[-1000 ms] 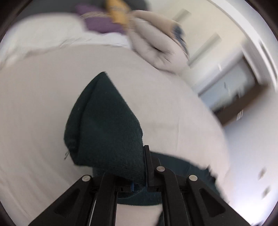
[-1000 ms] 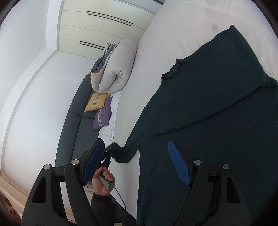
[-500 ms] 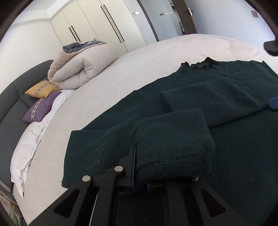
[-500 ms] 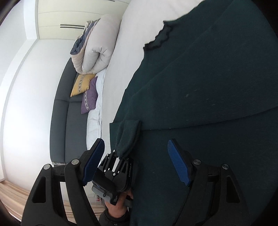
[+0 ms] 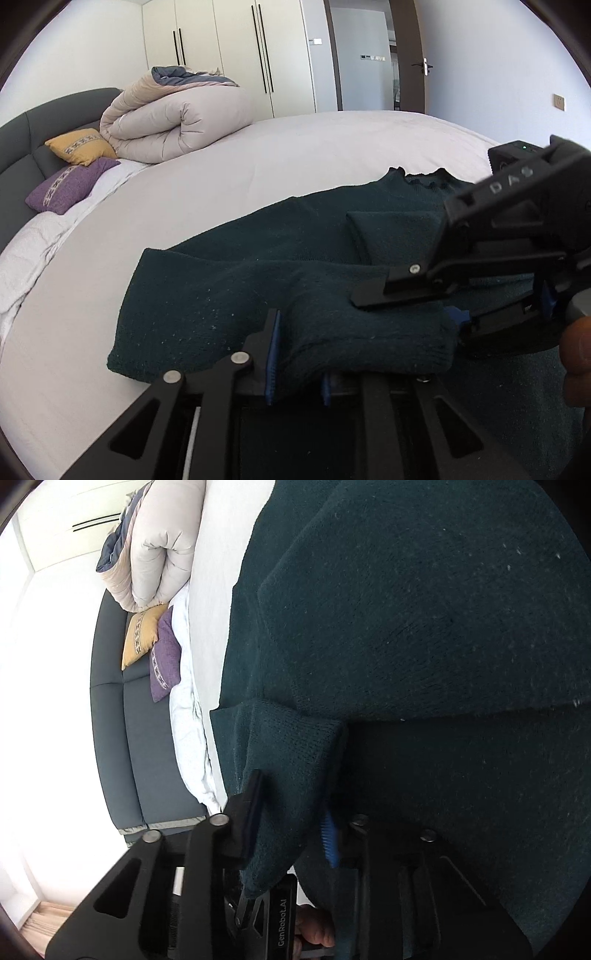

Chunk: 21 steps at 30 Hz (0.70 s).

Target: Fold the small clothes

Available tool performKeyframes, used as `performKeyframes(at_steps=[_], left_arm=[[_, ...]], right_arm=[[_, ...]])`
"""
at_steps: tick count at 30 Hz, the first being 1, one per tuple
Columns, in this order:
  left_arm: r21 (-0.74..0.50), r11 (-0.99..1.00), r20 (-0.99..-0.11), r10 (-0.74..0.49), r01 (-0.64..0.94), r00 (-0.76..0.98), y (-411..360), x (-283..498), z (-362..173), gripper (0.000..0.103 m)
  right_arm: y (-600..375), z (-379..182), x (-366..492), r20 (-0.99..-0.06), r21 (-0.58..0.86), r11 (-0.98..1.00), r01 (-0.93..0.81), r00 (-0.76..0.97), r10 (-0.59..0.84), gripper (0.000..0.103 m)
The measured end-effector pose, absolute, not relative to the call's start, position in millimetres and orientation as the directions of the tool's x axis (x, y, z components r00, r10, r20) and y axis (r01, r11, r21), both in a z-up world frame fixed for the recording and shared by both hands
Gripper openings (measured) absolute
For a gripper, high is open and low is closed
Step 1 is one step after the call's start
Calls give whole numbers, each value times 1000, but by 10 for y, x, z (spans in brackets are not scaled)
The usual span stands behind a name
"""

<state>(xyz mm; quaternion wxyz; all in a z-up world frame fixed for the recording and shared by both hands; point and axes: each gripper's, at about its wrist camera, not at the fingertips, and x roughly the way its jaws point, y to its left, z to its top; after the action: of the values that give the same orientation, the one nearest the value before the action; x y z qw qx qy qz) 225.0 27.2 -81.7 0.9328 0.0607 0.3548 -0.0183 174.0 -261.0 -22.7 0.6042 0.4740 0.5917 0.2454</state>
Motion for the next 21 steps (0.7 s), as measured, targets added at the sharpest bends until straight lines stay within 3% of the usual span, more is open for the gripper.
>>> performKeyframes(at_steps=[2, 5, 10, 12, 14, 17, 21], left_arm=[[41, 997, -664, -26, 70, 747, 362, 2198, -771, 55], [-52, 995, -628, -98, 84, 772, 473, 2008, -638, 69], [-168, 983, -602, -162, 75, 782, 762, 1764, -535, 68], [-255, 967, -613, -183, 27, 768, 1004, 1797, -528, 61], [-331, 943, -623, -196, -27, 757, 1235, 1884, -513, 47], [-378, 922, -623, -183, -87, 761, 1492, 2045, -436, 37], [-387, 919, -612, -195, -75, 767, 1578, 2357, -246, 36]], right_arm=[[-2641, -116, 1743, -515, 854, 477, 209, 200, 834, 8], [-2799, 190, 1793, -552, 833, 540, 120, 241, 798, 7], [-3293, 729, 1923, -707, 663, 749, 8, 335, 623, 7], [-3548, 830, 1999, -767, 566, 824, 13, 376, 520, 7], [-3807, 844, 2072, -798, 512, 858, 46, 394, 456, 7], [-4082, 825, 2149, -831, 449, 889, 91, 408, 378, 7], [-4281, 713, 2217, -852, 413, 903, 117, 402, 337, 7]])
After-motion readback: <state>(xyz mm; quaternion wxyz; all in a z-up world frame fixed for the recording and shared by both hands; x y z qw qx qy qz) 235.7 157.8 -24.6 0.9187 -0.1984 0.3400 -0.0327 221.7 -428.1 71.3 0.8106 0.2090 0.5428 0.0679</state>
